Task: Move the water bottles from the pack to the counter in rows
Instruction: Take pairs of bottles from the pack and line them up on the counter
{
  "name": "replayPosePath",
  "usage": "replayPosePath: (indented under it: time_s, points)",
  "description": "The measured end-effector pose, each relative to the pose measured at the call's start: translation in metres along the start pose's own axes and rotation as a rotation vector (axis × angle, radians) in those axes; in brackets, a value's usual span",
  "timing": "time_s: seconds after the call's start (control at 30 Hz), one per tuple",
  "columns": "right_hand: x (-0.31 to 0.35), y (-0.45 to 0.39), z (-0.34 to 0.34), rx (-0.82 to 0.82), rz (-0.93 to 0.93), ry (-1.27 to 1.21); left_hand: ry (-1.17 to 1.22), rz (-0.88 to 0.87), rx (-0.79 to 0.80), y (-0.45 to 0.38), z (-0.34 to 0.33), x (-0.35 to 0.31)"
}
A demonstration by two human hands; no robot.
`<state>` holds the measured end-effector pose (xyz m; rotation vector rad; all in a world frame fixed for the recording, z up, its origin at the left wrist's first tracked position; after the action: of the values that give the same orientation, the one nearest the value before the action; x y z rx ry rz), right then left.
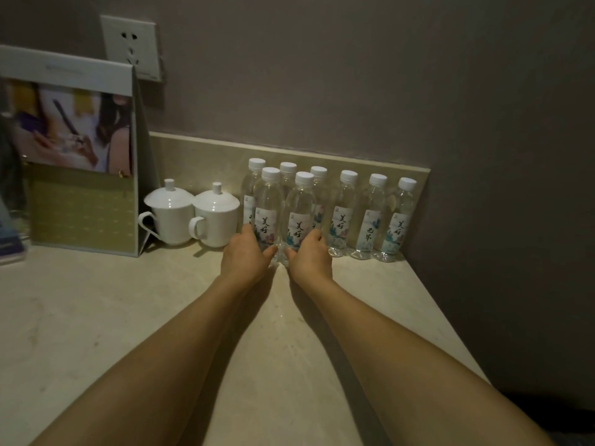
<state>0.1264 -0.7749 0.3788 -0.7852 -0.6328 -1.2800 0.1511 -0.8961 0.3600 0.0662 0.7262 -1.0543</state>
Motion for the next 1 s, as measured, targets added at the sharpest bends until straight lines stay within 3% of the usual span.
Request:
replayPosePath:
  time_s: [0.53,0.83,1.0]
  points:
    - [-0.021,0.018,0.046,-0.045,0.021,0.063,-0.041,0.006,-0.05,0.026,0.018,-0.011]
    - [-0.047,0.036,0.116,-0.121,0.072,-0.142,0.0,-0.18,-0.048,0.069,0.014,-0.095]
    - [-0.09,0.056,0.193,-0.247,0.099,-0.193,0.022,-0.233,-0.012,0.116,-0.01,-0.159]
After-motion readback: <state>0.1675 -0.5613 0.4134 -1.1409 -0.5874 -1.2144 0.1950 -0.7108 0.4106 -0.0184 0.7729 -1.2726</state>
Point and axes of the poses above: each hand's wrist, its own y-axis away from the middle knuckle, its own z-axis out of the back of the hand, x = y × z, the point moved 2 cm from there along -y, towards the middle knuckle, and after that the axes turned 10 degrees about -y, right-handed, at the moved point
